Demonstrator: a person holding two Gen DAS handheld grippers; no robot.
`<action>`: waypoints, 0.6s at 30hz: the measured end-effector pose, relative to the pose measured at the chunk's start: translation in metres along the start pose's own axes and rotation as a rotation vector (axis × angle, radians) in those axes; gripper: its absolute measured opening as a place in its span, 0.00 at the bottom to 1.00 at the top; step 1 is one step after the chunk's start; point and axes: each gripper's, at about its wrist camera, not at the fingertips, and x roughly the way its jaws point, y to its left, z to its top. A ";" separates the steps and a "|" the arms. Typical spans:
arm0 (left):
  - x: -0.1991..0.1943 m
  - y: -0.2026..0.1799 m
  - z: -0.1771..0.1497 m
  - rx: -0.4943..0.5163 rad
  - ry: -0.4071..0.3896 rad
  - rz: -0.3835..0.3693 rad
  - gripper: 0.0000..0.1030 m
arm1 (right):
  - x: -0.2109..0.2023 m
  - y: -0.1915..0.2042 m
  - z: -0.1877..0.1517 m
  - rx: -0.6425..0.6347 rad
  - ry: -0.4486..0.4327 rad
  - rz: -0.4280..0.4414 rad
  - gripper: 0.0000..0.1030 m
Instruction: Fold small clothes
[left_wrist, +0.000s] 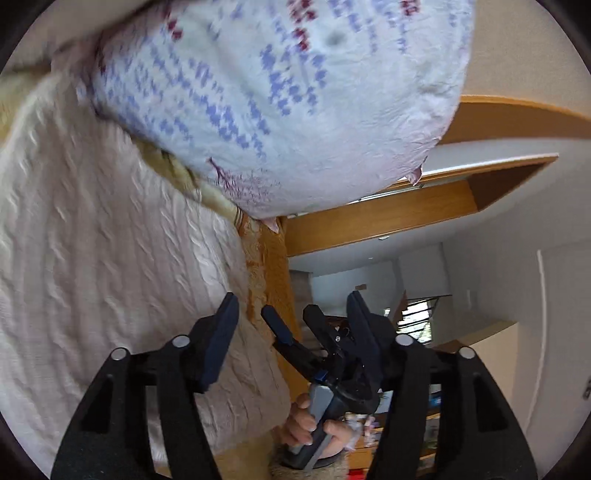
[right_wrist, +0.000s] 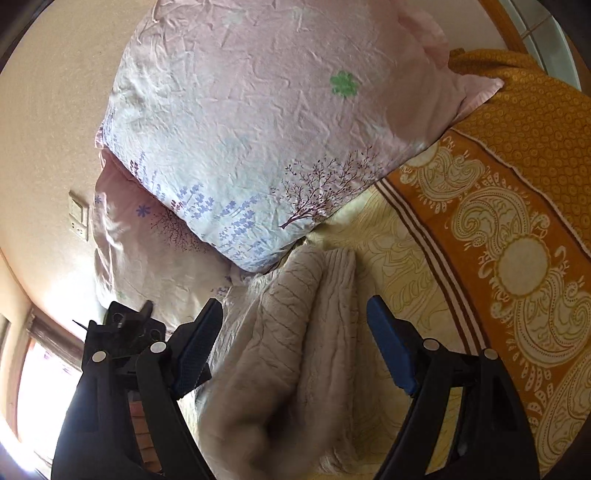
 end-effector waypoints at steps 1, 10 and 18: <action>-0.014 -0.007 0.001 0.053 -0.024 0.058 0.66 | 0.005 0.000 0.001 0.001 0.022 0.006 0.79; -0.081 0.019 -0.001 0.240 -0.088 0.564 0.76 | 0.028 0.030 0.001 -0.125 0.027 -0.094 0.59; -0.066 0.039 -0.012 0.265 -0.044 0.641 0.82 | 0.045 0.045 -0.002 -0.248 0.093 -0.171 0.10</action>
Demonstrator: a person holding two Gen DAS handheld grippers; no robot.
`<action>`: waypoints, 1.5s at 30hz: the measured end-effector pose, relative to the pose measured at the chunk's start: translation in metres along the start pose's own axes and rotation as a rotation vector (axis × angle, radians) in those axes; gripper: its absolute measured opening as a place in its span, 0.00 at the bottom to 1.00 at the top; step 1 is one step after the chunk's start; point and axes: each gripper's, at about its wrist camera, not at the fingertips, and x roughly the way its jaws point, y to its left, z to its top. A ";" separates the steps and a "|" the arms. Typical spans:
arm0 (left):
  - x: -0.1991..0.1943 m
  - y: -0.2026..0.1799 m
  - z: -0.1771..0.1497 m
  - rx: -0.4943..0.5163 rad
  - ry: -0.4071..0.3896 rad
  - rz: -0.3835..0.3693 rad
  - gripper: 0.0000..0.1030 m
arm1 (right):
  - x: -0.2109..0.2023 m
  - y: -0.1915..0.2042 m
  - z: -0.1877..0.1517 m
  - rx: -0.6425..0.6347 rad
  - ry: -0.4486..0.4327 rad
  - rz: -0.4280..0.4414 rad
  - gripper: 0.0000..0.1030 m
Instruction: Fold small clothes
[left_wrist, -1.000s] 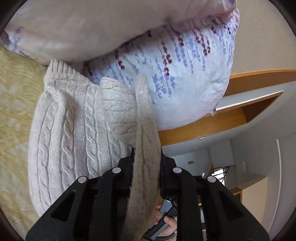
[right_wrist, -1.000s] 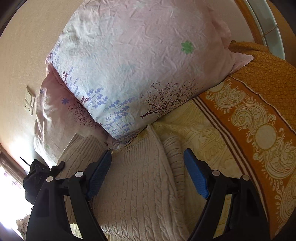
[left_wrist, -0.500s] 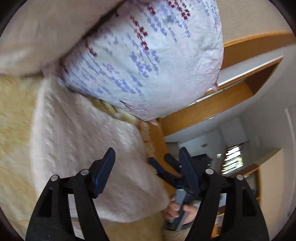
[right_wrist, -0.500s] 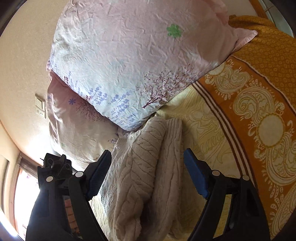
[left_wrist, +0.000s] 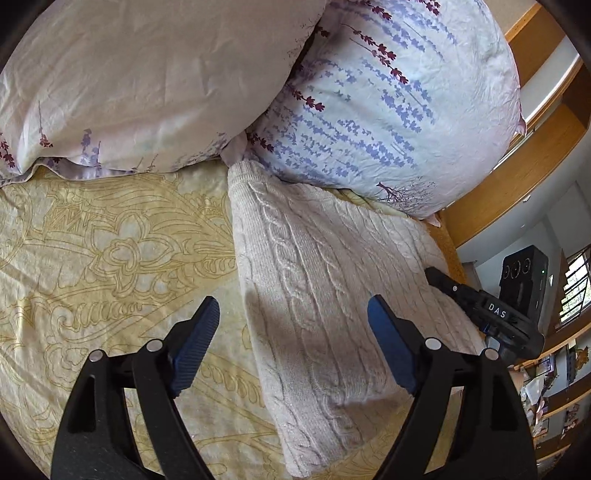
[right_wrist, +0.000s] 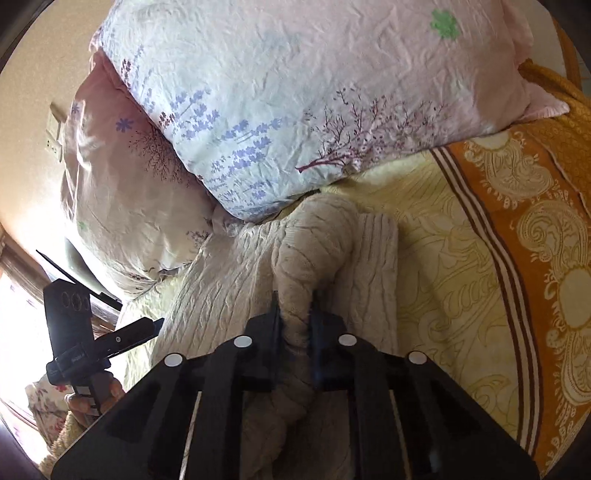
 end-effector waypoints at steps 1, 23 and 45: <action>0.001 -0.001 0.000 0.004 0.000 -0.006 0.82 | -0.005 -0.002 0.003 0.011 -0.027 -0.005 0.09; 0.044 -0.023 -0.011 -0.066 0.062 -0.118 0.68 | -0.007 -0.038 -0.024 0.217 0.127 0.096 0.48; -0.061 0.102 -0.048 -0.087 -0.020 -0.088 0.43 | 0.040 0.095 -0.086 -0.103 0.164 0.134 0.27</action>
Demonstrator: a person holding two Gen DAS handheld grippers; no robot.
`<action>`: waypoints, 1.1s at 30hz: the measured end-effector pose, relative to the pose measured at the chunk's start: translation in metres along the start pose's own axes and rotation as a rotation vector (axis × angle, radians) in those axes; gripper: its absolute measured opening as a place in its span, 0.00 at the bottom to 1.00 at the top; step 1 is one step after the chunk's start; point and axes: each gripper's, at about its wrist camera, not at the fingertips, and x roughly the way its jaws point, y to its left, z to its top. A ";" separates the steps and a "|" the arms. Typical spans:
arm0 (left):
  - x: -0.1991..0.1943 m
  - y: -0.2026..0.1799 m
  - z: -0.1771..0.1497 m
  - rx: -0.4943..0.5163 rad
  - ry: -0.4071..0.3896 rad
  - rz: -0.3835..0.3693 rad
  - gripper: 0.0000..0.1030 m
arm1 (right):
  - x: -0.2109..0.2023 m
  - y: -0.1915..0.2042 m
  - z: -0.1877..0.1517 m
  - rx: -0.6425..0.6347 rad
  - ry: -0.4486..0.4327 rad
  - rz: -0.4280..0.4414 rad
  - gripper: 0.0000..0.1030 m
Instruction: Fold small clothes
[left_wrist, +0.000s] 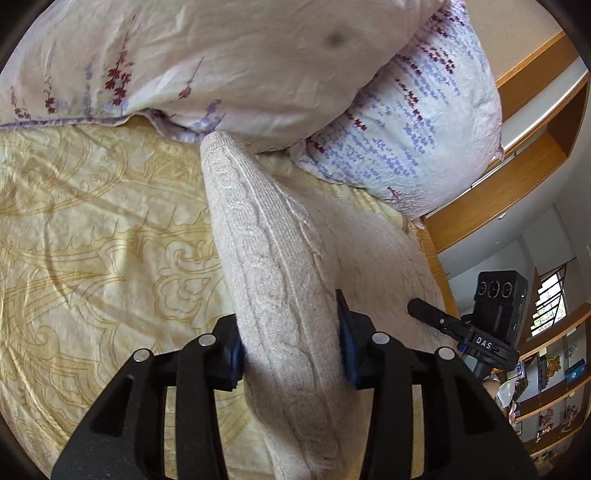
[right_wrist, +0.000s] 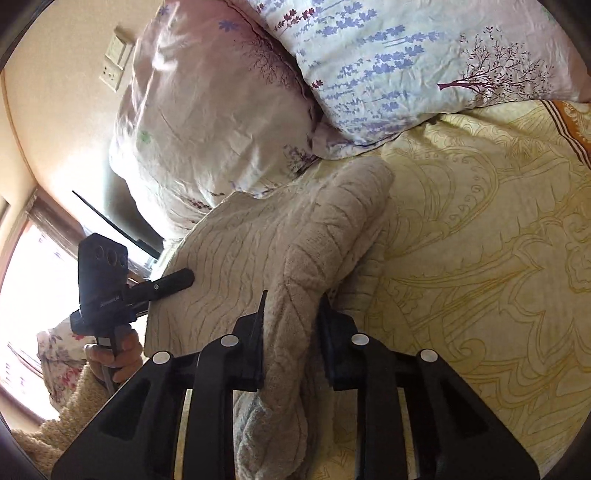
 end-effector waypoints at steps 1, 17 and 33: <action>0.000 0.004 -0.003 -0.007 0.000 0.010 0.45 | -0.004 -0.003 -0.002 0.011 0.005 -0.016 0.33; -0.013 -0.085 -0.043 0.323 -0.115 0.221 0.65 | -0.016 0.062 -0.038 -0.295 -0.055 -0.257 0.38; -0.028 -0.090 -0.063 0.366 -0.153 0.418 0.80 | -0.042 0.060 -0.057 -0.218 -0.202 -0.402 0.66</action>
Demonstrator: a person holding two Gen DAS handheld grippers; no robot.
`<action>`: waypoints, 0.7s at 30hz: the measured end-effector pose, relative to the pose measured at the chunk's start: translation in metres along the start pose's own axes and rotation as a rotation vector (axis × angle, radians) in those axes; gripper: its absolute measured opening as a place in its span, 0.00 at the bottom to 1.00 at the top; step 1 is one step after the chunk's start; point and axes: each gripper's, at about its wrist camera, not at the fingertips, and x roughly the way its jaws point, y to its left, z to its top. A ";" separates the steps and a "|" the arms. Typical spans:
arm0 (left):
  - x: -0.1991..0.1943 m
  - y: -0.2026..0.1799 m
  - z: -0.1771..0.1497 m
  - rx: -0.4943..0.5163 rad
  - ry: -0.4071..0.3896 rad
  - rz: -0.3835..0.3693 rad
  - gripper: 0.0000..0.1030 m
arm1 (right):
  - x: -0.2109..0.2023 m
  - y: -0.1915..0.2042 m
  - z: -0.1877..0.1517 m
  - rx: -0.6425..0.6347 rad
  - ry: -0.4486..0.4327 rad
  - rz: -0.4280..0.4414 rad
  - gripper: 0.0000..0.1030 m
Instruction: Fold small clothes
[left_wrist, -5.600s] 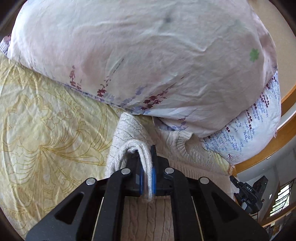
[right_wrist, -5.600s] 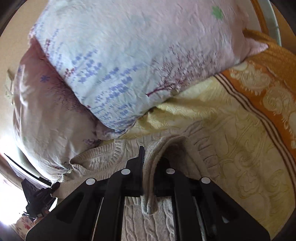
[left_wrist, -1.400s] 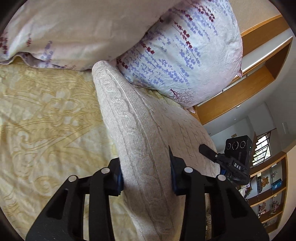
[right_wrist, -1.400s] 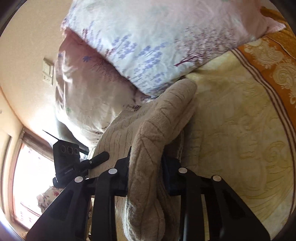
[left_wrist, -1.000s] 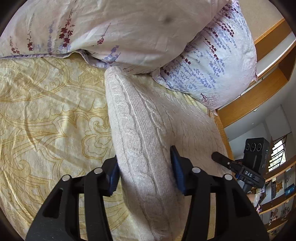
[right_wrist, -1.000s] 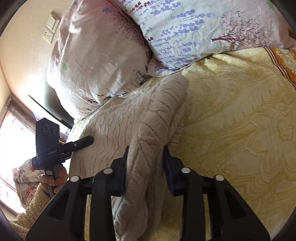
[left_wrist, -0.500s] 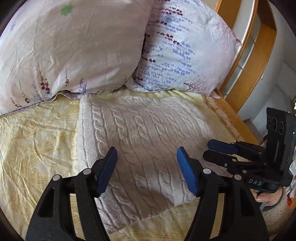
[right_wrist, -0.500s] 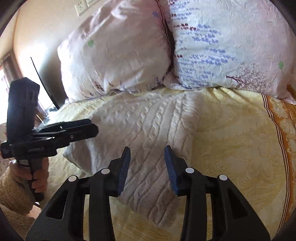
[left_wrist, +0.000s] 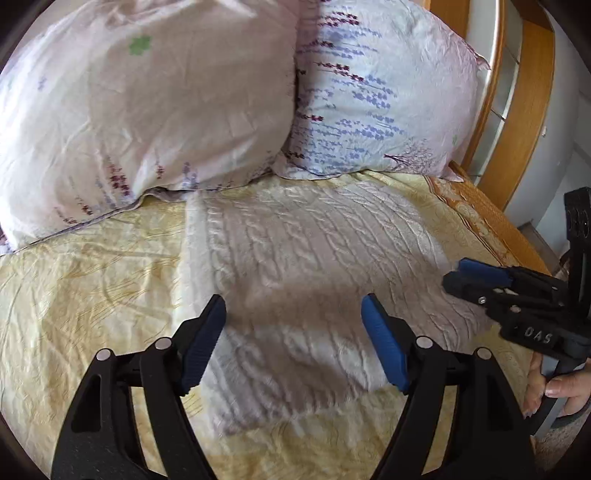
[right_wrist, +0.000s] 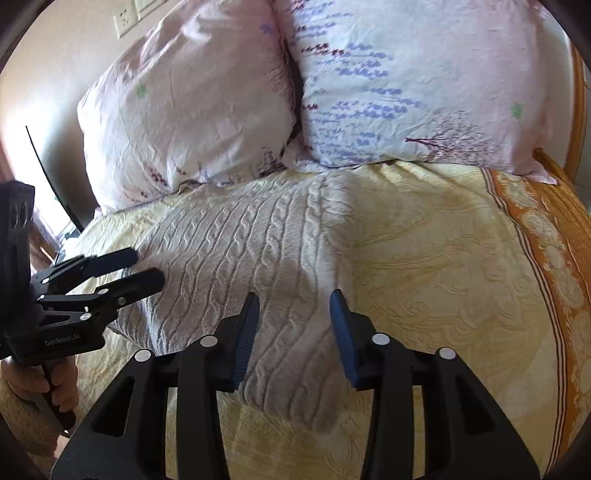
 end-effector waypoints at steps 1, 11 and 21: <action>-0.008 0.005 -0.006 -0.017 0.007 0.030 0.82 | -0.007 -0.002 -0.004 0.017 -0.009 -0.025 0.90; -0.009 0.026 -0.071 -0.086 0.150 0.136 0.86 | 0.013 0.019 -0.054 0.014 0.125 -0.138 0.95; 0.003 0.013 -0.076 -0.047 0.181 0.148 0.98 | 0.025 0.039 -0.074 -0.031 0.169 -0.247 0.99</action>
